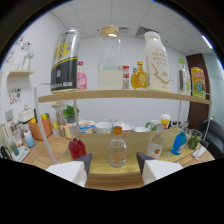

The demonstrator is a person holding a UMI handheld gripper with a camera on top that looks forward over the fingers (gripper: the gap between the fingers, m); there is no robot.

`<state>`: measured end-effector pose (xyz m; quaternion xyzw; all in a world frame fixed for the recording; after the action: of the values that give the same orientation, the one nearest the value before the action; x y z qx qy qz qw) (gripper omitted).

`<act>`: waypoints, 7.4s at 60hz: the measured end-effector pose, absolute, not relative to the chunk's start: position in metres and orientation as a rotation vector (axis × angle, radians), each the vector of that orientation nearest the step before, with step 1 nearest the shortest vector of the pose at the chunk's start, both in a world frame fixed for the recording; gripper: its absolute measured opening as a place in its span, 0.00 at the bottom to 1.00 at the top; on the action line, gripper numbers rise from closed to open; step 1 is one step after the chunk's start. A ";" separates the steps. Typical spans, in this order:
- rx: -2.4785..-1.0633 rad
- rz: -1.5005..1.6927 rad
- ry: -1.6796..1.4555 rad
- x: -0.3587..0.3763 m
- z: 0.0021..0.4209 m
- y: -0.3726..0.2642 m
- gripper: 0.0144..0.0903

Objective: Make me a cup of Mount Fuji.

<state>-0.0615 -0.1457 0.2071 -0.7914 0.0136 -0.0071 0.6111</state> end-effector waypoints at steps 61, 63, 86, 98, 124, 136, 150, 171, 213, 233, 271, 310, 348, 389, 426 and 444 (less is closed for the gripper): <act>-1.974 0.143 0.036 -0.092 0.131 -0.226 0.27; -1.986 0.190 0.097 -0.091 0.125 -0.230 0.28; -1.768 0.991 0.906 -0.068 0.125 -0.213 0.28; -1.599 1.250 1.156 -0.062 0.127 -0.205 0.27; -1.340 1.579 1.422 -0.054 0.125 -0.204 0.27; -1.558 1.309 1.118 -0.065 0.148 -0.213 0.27; -1.715 0.612 0.476 -0.093 0.208 -0.218 0.28; -1.933 0.151 0.028 -0.184 0.103 -0.203 0.28; -2.177 0.073 -0.036 -0.199 0.014 -0.218 0.30; -2.116 0.163 -0.107 -0.203 0.049 -0.240 0.95; -1.987 0.019 0.058 0.025 0.138 -0.287 0.94; -1.896 0.029 -0.015 0.128 0.192 -0.116 0.67; -1.887 0.081 0.011 0.119 0.201 -0.173 0.28; -1.894 -0.742 -0.856 0.116 0.100 -0.212 0.27; -1.379 -1.438 -1.595 0.105 0.118 -0.190 0.27; -1.605 -0.930 -1.073 0.099 0.165 -0.205 0.28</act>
<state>0.0987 -0.2047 0.1647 -0.6576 -0.4397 -0.3811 0.4785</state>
